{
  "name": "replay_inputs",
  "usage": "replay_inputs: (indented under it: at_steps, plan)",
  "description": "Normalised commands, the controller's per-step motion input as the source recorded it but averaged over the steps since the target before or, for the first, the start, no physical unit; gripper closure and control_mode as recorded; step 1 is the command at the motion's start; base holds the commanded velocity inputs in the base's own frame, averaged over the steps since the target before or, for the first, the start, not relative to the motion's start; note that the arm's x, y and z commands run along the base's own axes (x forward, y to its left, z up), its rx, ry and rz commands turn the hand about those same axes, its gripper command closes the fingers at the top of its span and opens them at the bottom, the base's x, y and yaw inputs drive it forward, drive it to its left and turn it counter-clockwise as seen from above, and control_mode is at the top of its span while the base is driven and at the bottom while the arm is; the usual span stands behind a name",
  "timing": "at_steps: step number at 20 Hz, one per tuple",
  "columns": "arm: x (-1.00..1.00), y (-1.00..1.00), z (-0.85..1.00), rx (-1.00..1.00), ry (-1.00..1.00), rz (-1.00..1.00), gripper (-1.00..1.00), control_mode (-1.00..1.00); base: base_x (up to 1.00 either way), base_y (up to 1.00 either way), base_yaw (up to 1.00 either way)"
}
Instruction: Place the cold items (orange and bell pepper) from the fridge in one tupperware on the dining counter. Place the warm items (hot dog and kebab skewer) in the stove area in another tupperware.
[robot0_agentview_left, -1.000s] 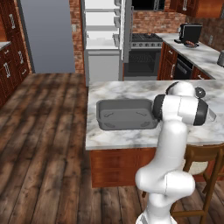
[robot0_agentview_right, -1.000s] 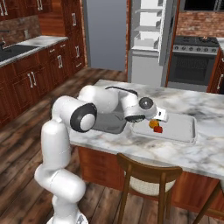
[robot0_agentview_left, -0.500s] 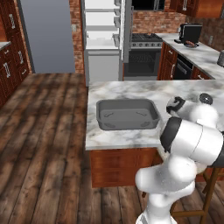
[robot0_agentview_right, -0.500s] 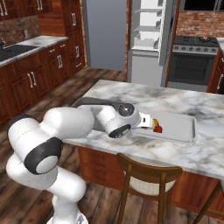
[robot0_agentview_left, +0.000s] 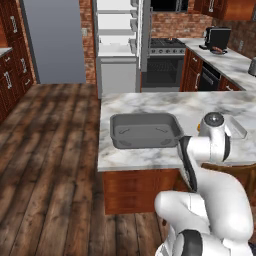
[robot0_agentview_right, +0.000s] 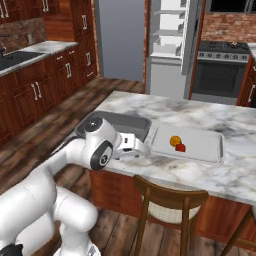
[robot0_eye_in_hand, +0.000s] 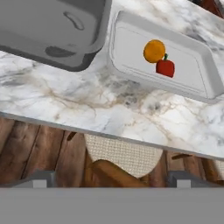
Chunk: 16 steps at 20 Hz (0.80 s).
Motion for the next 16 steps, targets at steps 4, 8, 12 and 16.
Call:
replay_inputs:
  at_steps: [4,8,12,16]
  plan:
    - [-1.00,0.52,0.14,0.21,-0.09,-0.18,-1.00,-1.00,0.00,0.00,0.00]
    - [-0.79,0.84,0.16,0.05,-0.32,-0.16,-1.00,-1.00,0.00,0.00,0.00]
    - [-0.24,0.99,0.12,0.00,-0.17,-0.02,-1.00,-1.00,0.00,0.00,0.00]
    - [-0.06,0.73,-0.45,-0.04,-0.06,-0.05,-1.00,-1.00,0.00,0.00,0.00]
